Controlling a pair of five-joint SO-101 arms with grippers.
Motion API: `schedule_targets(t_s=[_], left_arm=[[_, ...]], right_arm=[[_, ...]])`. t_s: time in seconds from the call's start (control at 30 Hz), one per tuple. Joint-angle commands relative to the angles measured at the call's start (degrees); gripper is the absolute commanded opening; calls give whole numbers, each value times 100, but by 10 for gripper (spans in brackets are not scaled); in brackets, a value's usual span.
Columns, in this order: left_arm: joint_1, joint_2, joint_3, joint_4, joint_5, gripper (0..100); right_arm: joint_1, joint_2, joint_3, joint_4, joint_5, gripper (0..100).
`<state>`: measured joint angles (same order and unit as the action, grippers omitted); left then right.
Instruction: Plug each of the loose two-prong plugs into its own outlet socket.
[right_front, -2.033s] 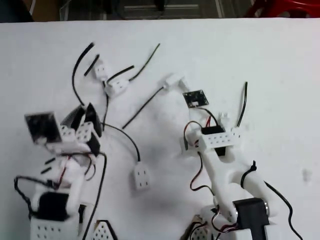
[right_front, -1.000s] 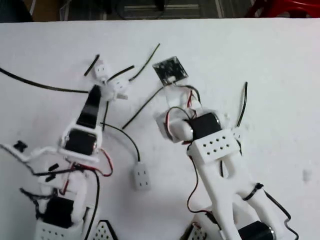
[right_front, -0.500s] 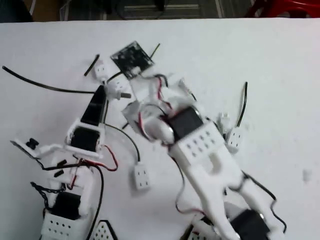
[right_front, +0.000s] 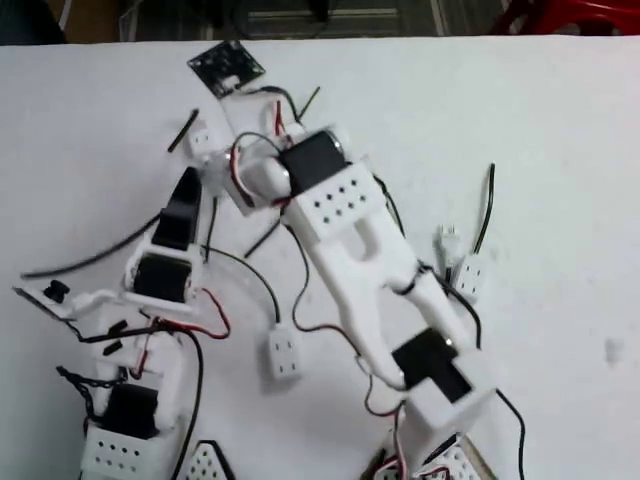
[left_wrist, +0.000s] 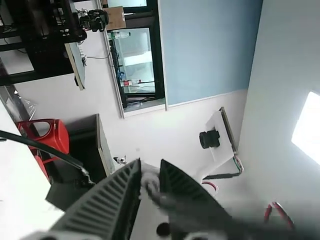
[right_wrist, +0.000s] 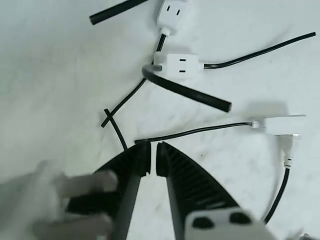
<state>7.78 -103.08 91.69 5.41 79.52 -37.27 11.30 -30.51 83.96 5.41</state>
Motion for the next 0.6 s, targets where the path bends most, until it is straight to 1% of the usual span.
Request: schedule_targets(t_s=[0.0, 0.2, 0.37, 0.47, 0.57], left_arm=[[101, -31, -18, -70, 53, 24], [119, -31, 105, -70, 53, 24], [400, -31, 132, -53, 44, 24], [391, -31, 97, 158, 44, 24], [382, -31, 88, 167, 44, 24]], right_arm=[[110, 171, -905, 127, -62, 34], [84, 549, -1495, 409, -62, 34], [101, 558, -1600, 462, -62, 34], [119, 549, -1600, 708, -18, 34], [268, 549, -1600, 1042, -9, 34]])
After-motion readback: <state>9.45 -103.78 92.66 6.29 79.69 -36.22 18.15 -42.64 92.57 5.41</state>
